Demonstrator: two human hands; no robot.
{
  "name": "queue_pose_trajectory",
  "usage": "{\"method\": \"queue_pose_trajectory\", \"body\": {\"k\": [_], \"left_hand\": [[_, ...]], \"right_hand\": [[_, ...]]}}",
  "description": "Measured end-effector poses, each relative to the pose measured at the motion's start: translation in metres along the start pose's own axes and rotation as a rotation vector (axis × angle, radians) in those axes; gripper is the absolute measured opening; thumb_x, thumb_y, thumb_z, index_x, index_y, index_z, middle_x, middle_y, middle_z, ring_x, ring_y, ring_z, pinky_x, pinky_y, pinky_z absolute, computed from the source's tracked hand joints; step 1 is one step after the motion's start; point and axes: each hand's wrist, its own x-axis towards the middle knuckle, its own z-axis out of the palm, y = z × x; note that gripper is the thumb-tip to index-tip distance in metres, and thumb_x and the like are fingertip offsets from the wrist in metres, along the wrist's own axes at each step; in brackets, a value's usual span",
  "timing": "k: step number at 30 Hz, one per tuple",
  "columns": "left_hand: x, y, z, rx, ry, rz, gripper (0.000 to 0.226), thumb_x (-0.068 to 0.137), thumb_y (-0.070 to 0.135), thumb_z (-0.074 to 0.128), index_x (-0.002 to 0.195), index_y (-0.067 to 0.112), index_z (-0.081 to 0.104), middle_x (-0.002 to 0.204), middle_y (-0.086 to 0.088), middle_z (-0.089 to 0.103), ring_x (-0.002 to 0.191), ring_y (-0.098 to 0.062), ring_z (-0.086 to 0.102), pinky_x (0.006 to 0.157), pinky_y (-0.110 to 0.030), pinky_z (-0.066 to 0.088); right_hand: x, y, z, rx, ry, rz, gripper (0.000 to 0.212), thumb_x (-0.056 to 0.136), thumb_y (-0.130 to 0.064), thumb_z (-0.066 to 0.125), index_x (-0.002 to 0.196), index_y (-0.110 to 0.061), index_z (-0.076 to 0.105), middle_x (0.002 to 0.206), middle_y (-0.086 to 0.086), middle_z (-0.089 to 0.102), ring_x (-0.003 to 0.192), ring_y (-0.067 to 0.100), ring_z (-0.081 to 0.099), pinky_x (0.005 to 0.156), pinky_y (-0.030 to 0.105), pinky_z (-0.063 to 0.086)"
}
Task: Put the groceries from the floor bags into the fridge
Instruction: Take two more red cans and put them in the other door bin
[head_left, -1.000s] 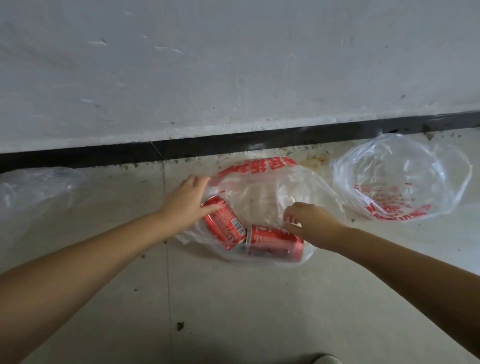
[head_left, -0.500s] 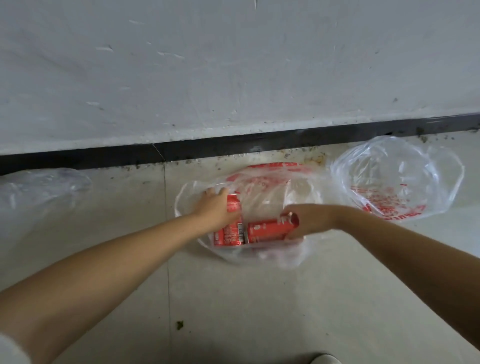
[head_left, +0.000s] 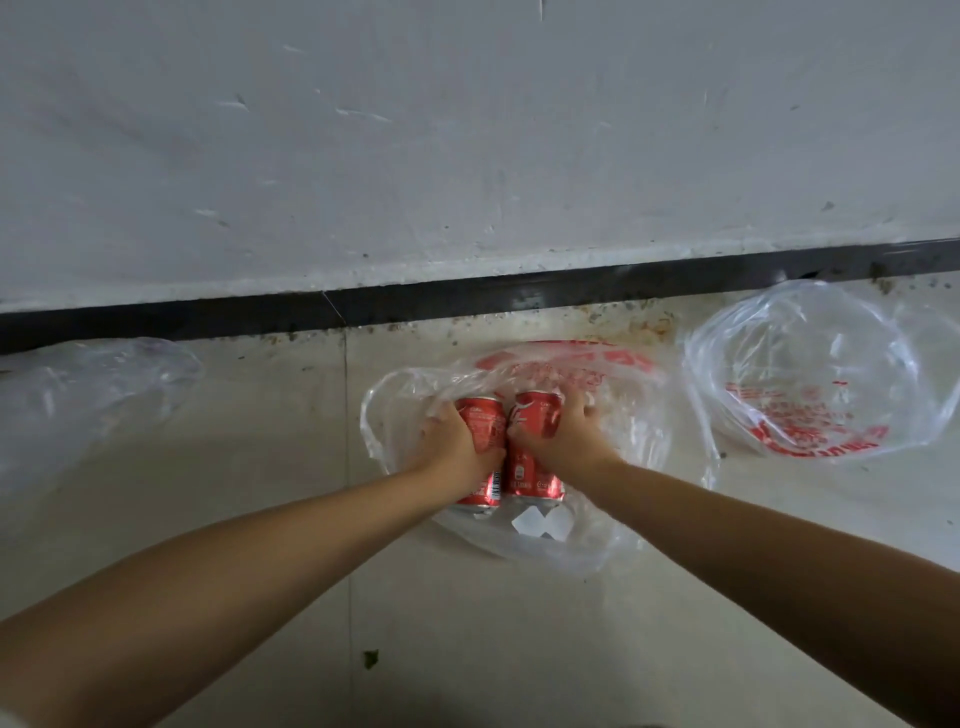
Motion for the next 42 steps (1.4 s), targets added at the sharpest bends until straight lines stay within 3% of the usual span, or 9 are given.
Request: {"method": "queue_pose_trajectory", "body": {"k": [6,10,13,21,25,28,31,35,42], "left_hand": [[0.009,0.010,0.011,-0.281,0.019,-0.163,0.087,0.064,0.026,0.081,0.133,0.012,0.029,0.122,-0.011,0.053,0.107,-0.031,0.058,0.094,-0.047,0.049],[-0.001,0.012,-0.001,-0.435,-0.036,-0.120,0.093,0.048,0.029,0.083,0.127,0.014,0.037,0.115,-0.010,0.060,0.099,-0.025,0.063,0.091,-0.048,0.052],[-0.036,0.024,-0.021,-0.466,-0.035,-0.069,0.073,0.063,0.011,0.080,0.121,0.017,0.036,0.113,-0.010,0.058,0.096,-0.023,0.062,0.087,-0.041,0.052],[-0.194,0.107,-0.109,-0.435,0.093,0.066,0.085,0.063,0.010,0.083,0.132,0.020,0.033,0.126,-0.006,0.051,0.109,-0.021,0.058,0.092,-0.038,0.052],[-0.282,0.175,-0.183,-0.356,0.094,0.093,0.086,0.068,0.014,0.081,0.137,0.019,0.031,0.131,-0.005,0.044,0.107,-0.013,0.053,0.064,-0.004,0.044],[-0.346,0.229,-0.236,-0.336,0.133,0.117,0.084,0.069,0.016,0.080,0.137,0.022,0.031,0.129,-0.003,0.044,0.103,-0.012,0.053,0.047,0.000,0.039],[-0.399,0.271,-0.269,-0.332,0.108,0.202,0.083,0.069,0.019,0.080,0.136,0.022,0.031,0.128,-0.002,0.046,0.106,-0.013,0.054,0.057,-0.003,0.045],[-0.455,0.317,-0.293,-0.280,0.037,0.323,0.087,0.058,0.041,0.078,0.131,0.027,0.033,0.125,-0.001,0.050,0.112,-0.018,0.055,0.094,-0.036,0.050],[-0.532,0.410,-0.292,-0.092,-0.194,0.688,0.077,0.064,0.024,0.080,0.127,0.024,0.036,0.120,-0.002,0.051,0.108,-0.018,0.056,0.095,-0.038,0.050]], "right_hand": [[0.010,0.011,0.005,0.251,-0.057,0.219,0.076,0.069,-0.033,0.081,0.130,-0.012,0.040,0.117,0.008,0.060,0.106,0.025,0.061,0.094,0.043,0.051],[0.002,0.002,-0.005,0.272,-0.058,0.167,0.068,0.069,-0.024,0.080,0.123,-0.015,0.042,0.110,0.004,0.061,0.097,0.020,0.063,0.073,0.034,0.055],[-0.030,-0.015,-0.026,0.227,-0.016,0.095,0.068,0.068,-0.023,0.080,0.124,-0.017,0.041,0.114,0.005,0.059,0.101,0.021,0.062,0.085,0.040,0.055],[-0.181,-0.094,-0.130,0.129,0.011,0.019,0.076,0.070,-0.024,0.080,0.132,-0.015,0.036,0.125,0.008,0.051,0.109,0.023,0.058,0.087,0.032,0.051],[-0.273,-0.153,-0.204,0.159,0.016,-0.001,0.078,0.073,-0.023,0.079,0.137,-0.016,0.033,0.131,0.007,0.050,0.115,0.024,0.055,0.088,0.031,0.049],[-0.342,-0.192,-0.259,0.184,0.044,-0.016,0.079,0.074,-0.021,0.078,0.138,-0.015,0.032,0.132,0.006,0.049,0.118,0.024,0.053,0.088,0.030,0.046],[-0.402,-0.214,-0.308,0.200,0.102,-0.030,0.080,0.073,-0.022,0.079,0.138,-0.016,0.033,0.132,0.006,0.049,0.117,0.023,0.054,0.089,0.031,0.047],[-0.472,-0.228,-0.361,0.262,0.222,-0.047,0.079,0.070,-0.023,0.080,0.134,-0.018,0.034,0.126,0.005,0.051,0.112,0.022,0.057,0.093,0.038,0.050],[-0.607,-0.200,-0.417,0.449,0.590,0.011,0.077,0.069,-0.023,0.080,0.133,-0.016,0.037,0.125,0.006,0.050,0.108,0.022,0.056,0.086,0.035,0.053]]}}
